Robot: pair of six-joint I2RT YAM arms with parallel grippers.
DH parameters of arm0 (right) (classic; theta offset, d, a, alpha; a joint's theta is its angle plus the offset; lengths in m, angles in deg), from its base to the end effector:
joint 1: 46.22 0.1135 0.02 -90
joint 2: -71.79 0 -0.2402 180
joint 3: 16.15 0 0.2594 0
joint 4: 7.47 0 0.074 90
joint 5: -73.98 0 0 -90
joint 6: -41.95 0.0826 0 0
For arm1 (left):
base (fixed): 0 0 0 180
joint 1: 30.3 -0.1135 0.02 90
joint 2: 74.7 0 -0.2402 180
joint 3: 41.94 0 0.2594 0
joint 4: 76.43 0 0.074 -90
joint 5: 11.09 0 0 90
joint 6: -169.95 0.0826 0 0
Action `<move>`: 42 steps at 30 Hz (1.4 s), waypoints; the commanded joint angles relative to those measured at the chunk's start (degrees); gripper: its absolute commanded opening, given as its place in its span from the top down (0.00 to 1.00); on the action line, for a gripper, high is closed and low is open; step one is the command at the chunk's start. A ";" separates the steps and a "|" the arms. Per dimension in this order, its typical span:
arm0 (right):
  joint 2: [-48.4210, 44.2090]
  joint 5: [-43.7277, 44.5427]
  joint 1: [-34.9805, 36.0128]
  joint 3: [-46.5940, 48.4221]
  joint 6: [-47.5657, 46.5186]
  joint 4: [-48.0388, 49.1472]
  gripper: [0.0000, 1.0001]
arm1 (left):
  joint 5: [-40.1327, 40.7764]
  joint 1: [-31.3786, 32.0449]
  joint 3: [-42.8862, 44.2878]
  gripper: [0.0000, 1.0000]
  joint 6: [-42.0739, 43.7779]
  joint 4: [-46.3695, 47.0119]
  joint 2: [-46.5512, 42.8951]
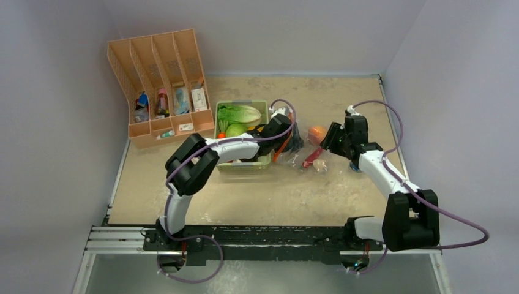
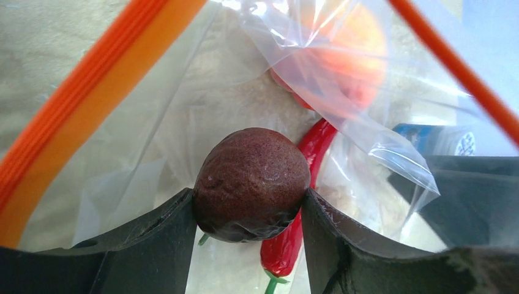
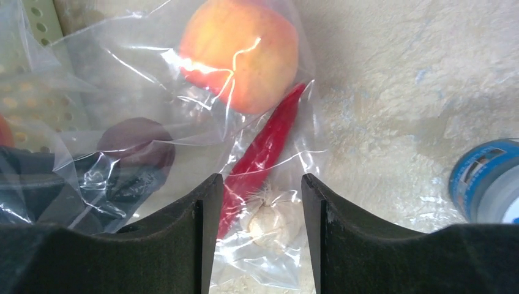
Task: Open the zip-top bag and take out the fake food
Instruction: Pick up the fake vegetable from the zipper food storage bag, then place the fake vegetable in the bin.
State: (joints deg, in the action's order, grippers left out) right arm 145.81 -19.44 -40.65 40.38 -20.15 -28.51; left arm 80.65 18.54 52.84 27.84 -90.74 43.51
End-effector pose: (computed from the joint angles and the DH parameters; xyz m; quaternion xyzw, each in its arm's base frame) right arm 0.3217 0.0363 0.1690 0.1616 0.8859 0.1507 0.4079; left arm 0.3279 -0.3713 0.1262 -0.0323 0.8971 -0.3310 0.2908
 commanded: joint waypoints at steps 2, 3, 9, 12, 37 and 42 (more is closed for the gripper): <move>-1.62 6.39 -0.03 -0.42 1.50 -1.14 0.44 | -0.74 -0.59 0.33 0.87 -0.97 2.89 -3.76; -1.07 5.98 -0.05 -0.52 1.47 -1.32 0.44 | -0.23 -0.59 0.08 0.87 -0.97 2.56 -4.15; 3.35 1.15 -0.05 -2.65 0.45 1.93 0.43 | -0.42 -0.59 0.26 0.86 0.62 0.07 -6.21; 6.26 1.59 -0.09 -2.17 0.02 2.30 0.44 | -0.49 -0.59 0.35 0.86 1.82 -1.77 -7.40; 9.56 0.96 -0.38 2.49 0.87 2.24 0.46 | -0.49 -9.76 0.30 0.87 15.04 -22.30 -24.58; 7.42 1.08 -0.38 1.96 1.16 1.91 0.45 | 3.63 -10.17 -3.35 0.87 15.92 -26.47 -29.96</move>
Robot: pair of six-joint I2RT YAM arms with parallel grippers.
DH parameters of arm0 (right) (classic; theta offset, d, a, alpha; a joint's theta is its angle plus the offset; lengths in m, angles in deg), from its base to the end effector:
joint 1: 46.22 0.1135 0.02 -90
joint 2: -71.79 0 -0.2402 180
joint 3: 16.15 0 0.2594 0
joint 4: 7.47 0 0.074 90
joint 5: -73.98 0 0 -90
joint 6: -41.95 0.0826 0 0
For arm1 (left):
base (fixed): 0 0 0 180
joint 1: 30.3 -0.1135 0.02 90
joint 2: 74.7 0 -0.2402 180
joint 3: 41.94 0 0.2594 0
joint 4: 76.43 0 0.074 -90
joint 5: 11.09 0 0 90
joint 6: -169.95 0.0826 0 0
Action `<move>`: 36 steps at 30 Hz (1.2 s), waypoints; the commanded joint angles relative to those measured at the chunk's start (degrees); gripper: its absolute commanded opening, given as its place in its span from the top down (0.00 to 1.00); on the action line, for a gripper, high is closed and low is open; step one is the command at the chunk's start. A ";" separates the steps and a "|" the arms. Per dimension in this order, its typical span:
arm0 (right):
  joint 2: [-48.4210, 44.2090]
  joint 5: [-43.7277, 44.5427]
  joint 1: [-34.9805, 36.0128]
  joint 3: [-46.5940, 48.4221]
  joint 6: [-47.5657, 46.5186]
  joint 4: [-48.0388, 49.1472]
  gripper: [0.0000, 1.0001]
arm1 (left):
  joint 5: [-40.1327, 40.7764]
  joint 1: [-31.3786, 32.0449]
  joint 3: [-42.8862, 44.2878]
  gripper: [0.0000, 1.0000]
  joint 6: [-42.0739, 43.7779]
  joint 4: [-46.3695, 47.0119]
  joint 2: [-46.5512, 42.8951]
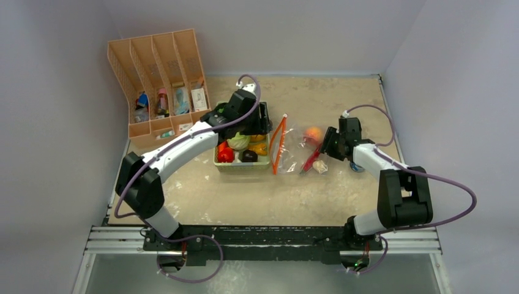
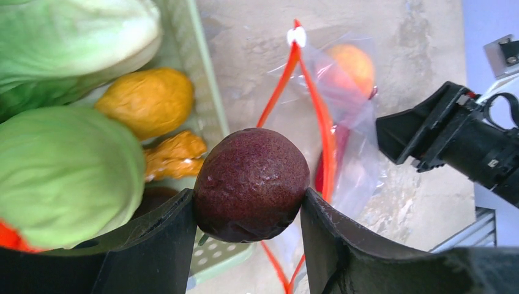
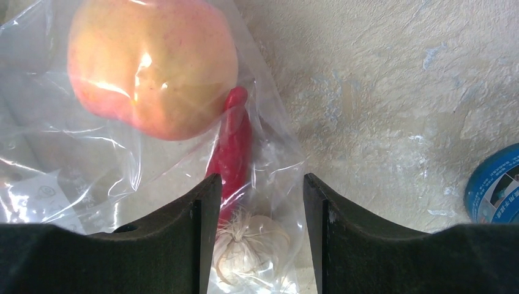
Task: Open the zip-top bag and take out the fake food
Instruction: Place the fake vegetable in the bin.
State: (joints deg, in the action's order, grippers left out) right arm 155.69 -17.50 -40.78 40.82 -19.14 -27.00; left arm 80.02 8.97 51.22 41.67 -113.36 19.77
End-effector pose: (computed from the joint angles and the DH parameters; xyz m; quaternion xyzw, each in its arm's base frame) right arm 0.3319 0.0338 0.1214 0.1842 0.9102 0.1210 0.3508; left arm 0.3270 -0.2653 0.2501 0.0035 0.8997 -0.2665 0.3457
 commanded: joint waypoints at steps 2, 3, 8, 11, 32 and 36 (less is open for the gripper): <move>-2.83 -1.14 -0.20 1.54 0.41 0.51 0.45 | 3.04 -0.59 -4.39 0.86 2.18 -3.88 -7.21; -2.86 -1.30 -0.24 1.62 0.39 0.53 0.45 | 2.38 -0.64 -5.40 0.86 2.12 -3.92 -7.24; -2.17 -2.02 -0.25 2.82 0.15 -0.08 0.45 | 0.24 -0.59 -10.25 0.86 -0.52 -0.02 -6.08; -3.21 -1.56 -0.25 3.21 -0.16 -0.94 0.45 | 0.13 -0.62 -11.12 0.83 -1.84 2.78 -4.78; -3.59 -1.98 -0.24 2.78 0.40 -0.79 0.44 | 0.86 -0.59 -6.09 0.38 2.20 -3.68 -2.56; -3.77 -2.35 -0.25 3.80 -0.18 -1.17 0.44 | 1.84 -0.59 -6.21 0.35 2.09 -4.70 -2.79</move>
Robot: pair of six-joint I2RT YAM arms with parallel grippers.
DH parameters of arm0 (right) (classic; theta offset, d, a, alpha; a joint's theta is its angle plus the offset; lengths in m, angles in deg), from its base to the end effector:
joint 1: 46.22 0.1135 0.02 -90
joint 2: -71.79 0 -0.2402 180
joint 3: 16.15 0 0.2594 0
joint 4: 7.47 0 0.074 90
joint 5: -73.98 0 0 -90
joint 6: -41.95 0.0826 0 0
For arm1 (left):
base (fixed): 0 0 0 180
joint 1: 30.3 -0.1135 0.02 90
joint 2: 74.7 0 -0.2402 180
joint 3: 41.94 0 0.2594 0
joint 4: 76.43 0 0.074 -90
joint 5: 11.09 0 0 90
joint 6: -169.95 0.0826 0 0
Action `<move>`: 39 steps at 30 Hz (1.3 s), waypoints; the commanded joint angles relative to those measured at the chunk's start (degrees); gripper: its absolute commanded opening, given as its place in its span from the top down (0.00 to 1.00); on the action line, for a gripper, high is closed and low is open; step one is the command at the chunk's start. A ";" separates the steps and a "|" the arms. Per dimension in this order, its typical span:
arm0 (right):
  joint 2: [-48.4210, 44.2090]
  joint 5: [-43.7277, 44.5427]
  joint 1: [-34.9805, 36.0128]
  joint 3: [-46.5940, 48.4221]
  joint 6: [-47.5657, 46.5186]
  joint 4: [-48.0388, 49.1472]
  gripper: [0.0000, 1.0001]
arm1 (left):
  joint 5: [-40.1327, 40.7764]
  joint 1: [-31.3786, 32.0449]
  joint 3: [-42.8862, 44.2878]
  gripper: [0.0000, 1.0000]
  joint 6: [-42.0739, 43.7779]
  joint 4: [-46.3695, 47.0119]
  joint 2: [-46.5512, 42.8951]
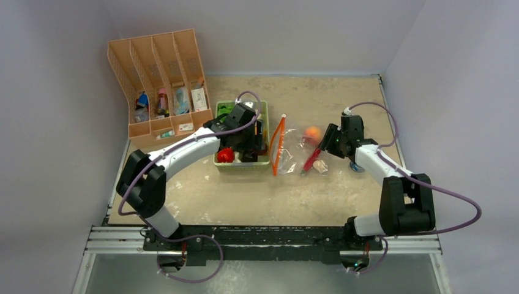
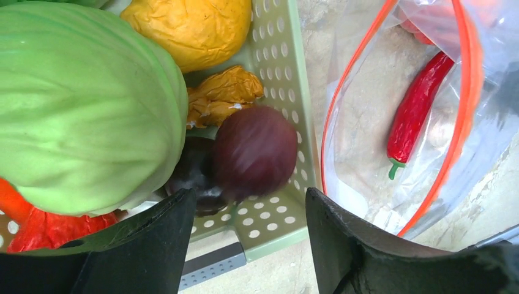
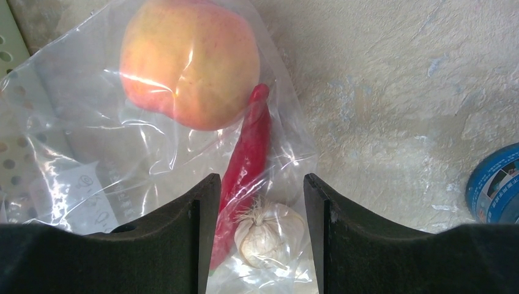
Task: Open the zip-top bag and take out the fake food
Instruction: Place the fake vegetable in the bin.
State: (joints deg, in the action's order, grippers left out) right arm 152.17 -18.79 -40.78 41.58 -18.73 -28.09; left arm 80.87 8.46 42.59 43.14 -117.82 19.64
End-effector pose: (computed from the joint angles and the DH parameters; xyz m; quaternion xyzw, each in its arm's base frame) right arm 0.3313 0.0356 0.1432 0.1805 0.8999 0.1396 0.3717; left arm 0.3073 -0.2431 0.1868 0.0104 0.9430 -0.1907 0.2724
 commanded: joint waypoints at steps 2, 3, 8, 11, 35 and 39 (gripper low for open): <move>-0.67 -0.74 -0.27 3.13 -0.94 -0.58 0.44 | 0.82 -0.10 2.00 0.31 0.61 -0.26 -3.29; -0.93 -0.55 -0.25 3.00 -0.96 -0.72 0.44 | 0.79 -0.11 1.59 0.31 0.61 0.09 -3.85; -2.53 -0.15 -0.25 1.44 -0.26 -0.67 0.43 | 1.96 -0.09 1.40 0.28 0.76 1.75 -7.56; -3.54 0.31 -0.25 1.04 0.69 -0.71 0.43 | -1.61 -0.09 1.00 0.28 -0.08 5.63 -8.30; -9.07 -0.84 -0.25 2.54 1.39 -3.57 0.43 | -10.85 2.05 3.27 0.70 -10.64 12.47 3.56; -8.70 -2.41 -0.25 3.46 0.65 -4.37 0.43 | -13.97 3.58 5.85 0.72 -11.48 15.26 6.05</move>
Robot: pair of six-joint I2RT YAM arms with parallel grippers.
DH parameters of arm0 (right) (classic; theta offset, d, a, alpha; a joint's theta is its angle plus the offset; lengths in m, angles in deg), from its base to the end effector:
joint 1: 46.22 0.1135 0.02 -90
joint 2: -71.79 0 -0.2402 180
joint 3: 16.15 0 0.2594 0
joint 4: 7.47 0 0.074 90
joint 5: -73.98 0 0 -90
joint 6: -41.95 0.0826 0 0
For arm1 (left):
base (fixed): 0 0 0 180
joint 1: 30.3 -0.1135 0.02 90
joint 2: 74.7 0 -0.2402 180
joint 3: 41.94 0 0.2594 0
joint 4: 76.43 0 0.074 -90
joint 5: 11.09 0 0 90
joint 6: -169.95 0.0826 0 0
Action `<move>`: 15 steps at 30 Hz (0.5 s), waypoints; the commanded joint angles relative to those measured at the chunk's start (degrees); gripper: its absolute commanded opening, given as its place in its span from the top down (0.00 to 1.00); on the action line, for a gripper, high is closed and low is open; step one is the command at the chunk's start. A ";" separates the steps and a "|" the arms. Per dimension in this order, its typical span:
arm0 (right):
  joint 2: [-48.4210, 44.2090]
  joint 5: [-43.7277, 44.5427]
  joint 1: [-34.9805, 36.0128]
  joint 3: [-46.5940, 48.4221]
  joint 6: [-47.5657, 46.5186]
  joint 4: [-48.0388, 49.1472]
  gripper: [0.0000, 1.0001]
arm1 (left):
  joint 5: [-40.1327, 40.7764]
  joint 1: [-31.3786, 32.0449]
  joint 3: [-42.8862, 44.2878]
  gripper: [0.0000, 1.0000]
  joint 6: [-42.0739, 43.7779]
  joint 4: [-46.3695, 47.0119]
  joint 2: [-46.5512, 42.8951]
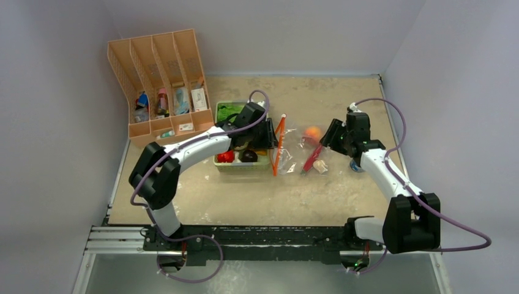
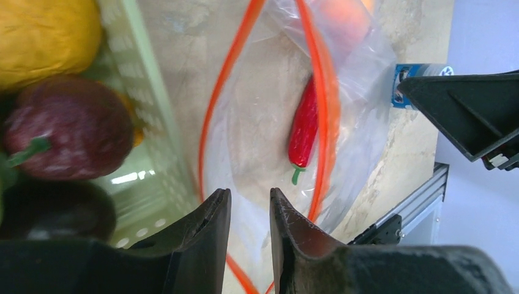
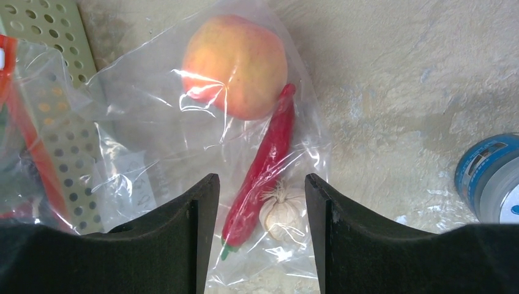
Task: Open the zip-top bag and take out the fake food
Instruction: Place the fake vegetable in the bin, then pick up the fake vegetable from the zipper food storage bag.
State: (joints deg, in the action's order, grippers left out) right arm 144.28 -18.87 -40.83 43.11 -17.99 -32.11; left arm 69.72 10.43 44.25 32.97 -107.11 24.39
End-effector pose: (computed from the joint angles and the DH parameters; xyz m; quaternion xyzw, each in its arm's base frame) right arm 0.3220 0.0345 0.1871 0.1812 0.8796 0.1550 0.4116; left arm 0.3123 -0.2863 0.1855 -0.0184 0.9165 -0.3253 0.2323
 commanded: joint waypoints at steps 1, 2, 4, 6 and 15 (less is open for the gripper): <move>-0.78 -2.40 -0.20 2.31 -0.50 -0.68 0.43 | -3.46 2.02 4.39 0.72 -1.72 6.41 1.30; -0.77 -1.88 -0.18 2.44 -0.73 -1.05 0.43 | -3.86 2.46 4.28 0.72 -2.50 8.13 1.48; -0.87 -0.08 -0.20 2.69 -1.41 -1.83 0.43 | -5.27 3.00 4.15 0.71 -4.35 11.34 2.24; -0.95 1.68 -0.20 2.84 -2.20 -2.54 0.42 | -7.48 3.38 4.08 0.70 -5.91 13.67 4.00; 0.27 4.28 -0.50 1.08 -2.16 -2.15 0.41 | -5.12 5.76 0.92 0.60 -6.01 15.76 7.25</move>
State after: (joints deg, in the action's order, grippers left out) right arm 144.28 -16.12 -41.00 43.31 -19.78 -34.52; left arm 64.35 15.79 46.04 27.99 -95.94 31.07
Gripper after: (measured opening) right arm 0.587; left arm 0.385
